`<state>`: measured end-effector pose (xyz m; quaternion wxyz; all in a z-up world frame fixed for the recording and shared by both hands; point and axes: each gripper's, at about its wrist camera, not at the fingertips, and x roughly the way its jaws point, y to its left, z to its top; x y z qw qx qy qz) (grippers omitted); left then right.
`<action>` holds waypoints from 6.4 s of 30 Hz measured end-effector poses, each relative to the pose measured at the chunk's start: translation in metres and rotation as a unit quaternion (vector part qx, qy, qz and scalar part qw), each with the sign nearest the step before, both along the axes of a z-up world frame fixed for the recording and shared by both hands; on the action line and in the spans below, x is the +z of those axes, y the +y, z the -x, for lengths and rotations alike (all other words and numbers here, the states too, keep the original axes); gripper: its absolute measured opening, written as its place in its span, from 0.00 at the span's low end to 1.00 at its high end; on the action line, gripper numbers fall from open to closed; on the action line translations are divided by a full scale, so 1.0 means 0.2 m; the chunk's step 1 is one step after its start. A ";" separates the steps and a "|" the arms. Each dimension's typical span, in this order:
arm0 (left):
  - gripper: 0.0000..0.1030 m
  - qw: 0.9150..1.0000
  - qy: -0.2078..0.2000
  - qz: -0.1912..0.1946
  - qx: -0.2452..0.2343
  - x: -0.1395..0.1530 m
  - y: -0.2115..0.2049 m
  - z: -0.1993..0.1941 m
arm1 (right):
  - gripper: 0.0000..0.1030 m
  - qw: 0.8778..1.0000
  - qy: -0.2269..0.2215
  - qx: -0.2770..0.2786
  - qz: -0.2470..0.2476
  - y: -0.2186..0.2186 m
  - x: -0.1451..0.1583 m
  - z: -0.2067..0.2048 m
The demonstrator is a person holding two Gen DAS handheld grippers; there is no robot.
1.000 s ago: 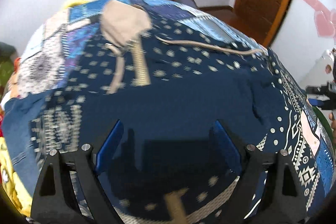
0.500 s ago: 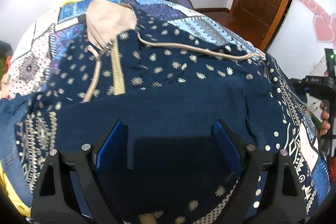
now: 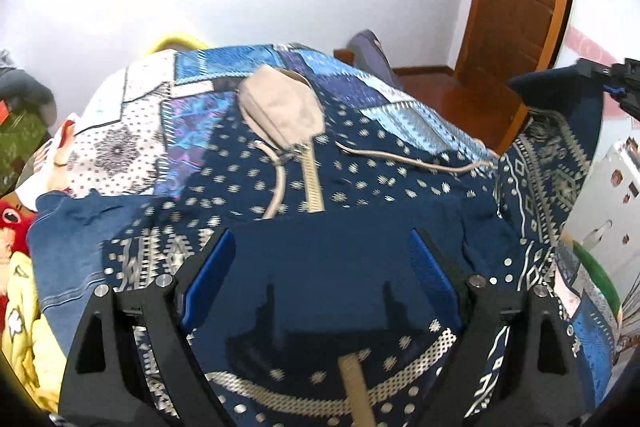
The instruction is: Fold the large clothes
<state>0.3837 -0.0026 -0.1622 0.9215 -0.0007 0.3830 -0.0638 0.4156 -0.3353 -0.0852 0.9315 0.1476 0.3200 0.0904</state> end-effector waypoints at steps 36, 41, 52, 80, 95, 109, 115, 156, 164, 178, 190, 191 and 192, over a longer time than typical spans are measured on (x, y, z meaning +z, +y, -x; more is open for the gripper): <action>0.89 0.999 -0.023 -0.015 0.031 0.16 0.30 0.43 | 0.94 0.981 0.156 0.116 -0.002 0.81 -0.38 0.29; 0.89 1.000 -0.018 -0.016 -0.020 0.16 0.01 0.25 | 0.94 0.993 0.074 0.041 0.077 0.40 -0.15 0.35; 0.90 0.981 0.044 -0.073 -0.171 -0.09 -0.84 -0.17 | 0.94 0.971 0.072 -0.071 0.218 -0.27 -0.27 0.47; 0.09 0.993 -0.029 -0.002 -0.112 0.33 -0.45 -0.34 | 0.94 0.971 0.075 -0.035 0.223 -0.09 -0.34 0.44; 0.07 0.999 0.010 0.006 0.051 0.05 0.59 -0.04 | 0.94 0.966 0.095 0.055 0.234 0.46 -0.49 0.13; 0.35 0.986 0.130 -0.001 0.102 -0.54 0.87 0.18 | 0.99 0.955 0.231 0.093 0.162 0.42 -0.90 -0.06; 0.55 0.985 0.113 -0.063 0.115 -0.48 0.88 0.29 | 0.99 0.952 0.241 0.090 0.167 0.34 -0.88 -0.03; 0.92 0.987 0.102 0.060 0.106 -0.41 0.56 -1.12 | 1.00 0.961 0.201 0.108 0.156 1.05 -0.81 -1.18; 0.71 0.983 0.111 0.084 0.117 -0.55 0.55 -1.27 | 0.72 0.966 0.212 0.105 0.105 1.07 -0.97 -1.35; 0.09 0.998 0.028 0.053 0.016 -0.05 0.35 -0.79 | 0.08 0.968 0.108 0.172 0.146 1.11 -0.55 -0.86; 0.09 0.994 0.029 0.095 -0.035 0.05 0.38 0.00 | 0.08 0.967 0.036 0.210 0.136 0.94 -0.19 0.00; 0.09 0.995 0.035 0.090 -0.033 0.01 0.37 0.07 | 0.08 0.968 0.042 0.211 0.131 0.92 -0.20 0.06; 0.09 0.995 0.042 0.090 -0.032 -0.02 0.37 0.11 | 0.08 0.968 0.044 0.209 0.132 0.91 -0.22 0.11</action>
